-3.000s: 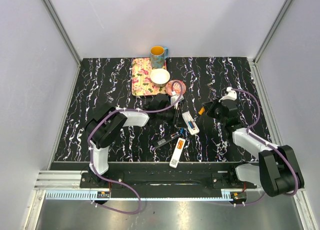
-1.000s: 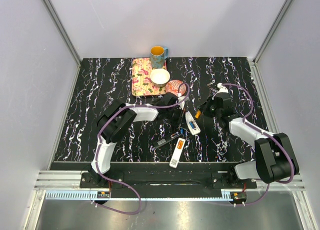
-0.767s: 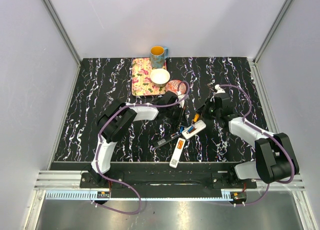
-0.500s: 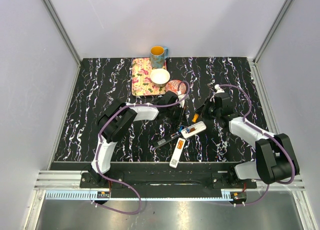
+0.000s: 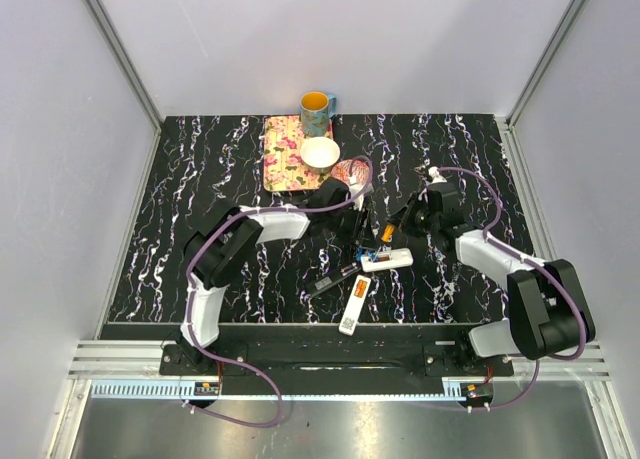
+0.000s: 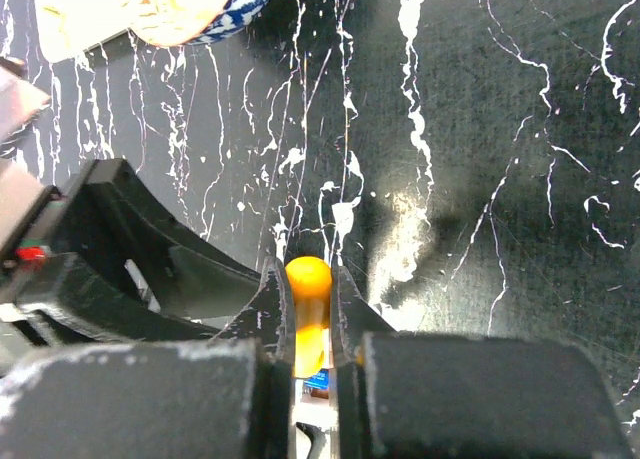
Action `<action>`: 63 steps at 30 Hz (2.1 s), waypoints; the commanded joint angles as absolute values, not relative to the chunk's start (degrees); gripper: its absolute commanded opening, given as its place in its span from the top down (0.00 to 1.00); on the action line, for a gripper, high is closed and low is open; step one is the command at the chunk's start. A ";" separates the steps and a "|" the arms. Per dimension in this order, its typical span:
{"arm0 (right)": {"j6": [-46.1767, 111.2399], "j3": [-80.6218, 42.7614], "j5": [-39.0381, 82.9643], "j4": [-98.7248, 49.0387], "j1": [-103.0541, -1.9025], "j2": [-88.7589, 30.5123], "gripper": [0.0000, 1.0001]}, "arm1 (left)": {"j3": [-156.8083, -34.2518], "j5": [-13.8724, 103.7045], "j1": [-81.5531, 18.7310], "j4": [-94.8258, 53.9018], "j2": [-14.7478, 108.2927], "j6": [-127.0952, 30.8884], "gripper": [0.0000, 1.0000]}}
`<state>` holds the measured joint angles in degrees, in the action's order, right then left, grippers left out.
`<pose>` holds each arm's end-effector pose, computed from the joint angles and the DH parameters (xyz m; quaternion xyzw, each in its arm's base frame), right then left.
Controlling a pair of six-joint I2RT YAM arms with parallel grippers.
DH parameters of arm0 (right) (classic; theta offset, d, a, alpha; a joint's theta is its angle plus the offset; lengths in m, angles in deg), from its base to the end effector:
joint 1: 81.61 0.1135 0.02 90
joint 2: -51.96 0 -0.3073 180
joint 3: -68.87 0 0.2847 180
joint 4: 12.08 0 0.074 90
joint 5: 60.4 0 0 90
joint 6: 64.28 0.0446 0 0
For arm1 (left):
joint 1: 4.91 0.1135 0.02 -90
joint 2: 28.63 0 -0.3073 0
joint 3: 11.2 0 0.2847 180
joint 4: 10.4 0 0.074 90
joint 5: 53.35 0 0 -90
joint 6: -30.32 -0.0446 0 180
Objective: Unload the batteries from the remote control
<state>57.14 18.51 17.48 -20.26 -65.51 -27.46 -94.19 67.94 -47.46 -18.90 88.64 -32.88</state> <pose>0.2915 0.0939 0.2061 0.0723 0.8892 0.2646 0.3663 0.3367 -0.3405 0.1501 0.2279 0.8592 -0.4226 0.1766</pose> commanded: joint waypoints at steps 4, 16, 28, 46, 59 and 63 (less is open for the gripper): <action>59.47 15.66 16.86 -15.11 -64.99 -28.37 1.00 | -91.66 69.35 -45.87 -14.74 80.71 -33.14 0.46; 58.50 14.69 20.20 -12.91 -64.99 -33.64 1.00 | -87.35 68.47 -45.78 -14.39 77.98 -34.19 0.45; 57.80 14.96 21.42 -13.78 -65.08 -26.63 1.00 | -84.62 64.44 -46.31 -17.11 74.47 -39.28 0.39; 53.75 16.89 18.09 -15.55 -65.17 -23.28 1.00 | -69.07 37.62 -54.39 -26.87 61.36 -51.77 0.22; 53.84 15.66 15.89 -14.93 -65.17 -24.51 1.00 | -65.37 33.76 -62.30 -22.92 64.09 -48.96 0.28; 53.75 16.10 14.75 -15.28 -65.17 -23.28 1.00 | -65.46 32.09 -62.65 -23.97 66.19 -48.08 0.39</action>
<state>54.82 17.42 17.18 -16.85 -65.49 -25.19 -66.71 33.04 -61.68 -23.54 63.26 -50.30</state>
